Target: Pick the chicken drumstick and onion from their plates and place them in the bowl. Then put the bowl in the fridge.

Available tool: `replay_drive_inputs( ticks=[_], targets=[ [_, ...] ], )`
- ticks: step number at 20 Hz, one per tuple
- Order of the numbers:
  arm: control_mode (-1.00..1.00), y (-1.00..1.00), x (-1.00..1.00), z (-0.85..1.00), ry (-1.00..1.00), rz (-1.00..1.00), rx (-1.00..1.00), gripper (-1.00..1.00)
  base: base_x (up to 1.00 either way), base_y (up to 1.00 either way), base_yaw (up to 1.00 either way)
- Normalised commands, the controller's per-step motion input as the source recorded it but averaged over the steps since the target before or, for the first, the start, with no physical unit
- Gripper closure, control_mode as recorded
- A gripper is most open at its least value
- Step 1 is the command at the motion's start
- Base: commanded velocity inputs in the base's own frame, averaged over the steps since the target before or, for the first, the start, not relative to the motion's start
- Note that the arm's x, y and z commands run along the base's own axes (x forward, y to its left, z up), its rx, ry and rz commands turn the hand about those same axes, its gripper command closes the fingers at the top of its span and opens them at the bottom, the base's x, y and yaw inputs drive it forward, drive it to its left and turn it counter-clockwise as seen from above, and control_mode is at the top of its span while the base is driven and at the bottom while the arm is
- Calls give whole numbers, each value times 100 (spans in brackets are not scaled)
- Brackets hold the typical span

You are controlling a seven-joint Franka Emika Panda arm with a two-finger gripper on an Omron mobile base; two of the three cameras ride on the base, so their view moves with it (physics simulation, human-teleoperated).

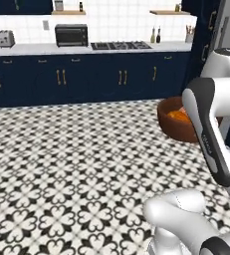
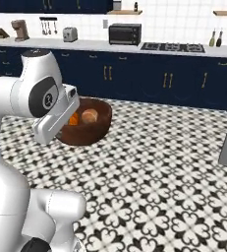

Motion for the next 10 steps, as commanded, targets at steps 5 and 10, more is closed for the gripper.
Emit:
replay_drive_inputs(
  ticks=[5, 10],
  targets=[
    [100, 0, 0, 0, 0, 0, 0, 100, 100, -4, 0],
    [100, 0, 0, 0, 0, 0, 0, 100, 100, -1, -6]
  ],
)
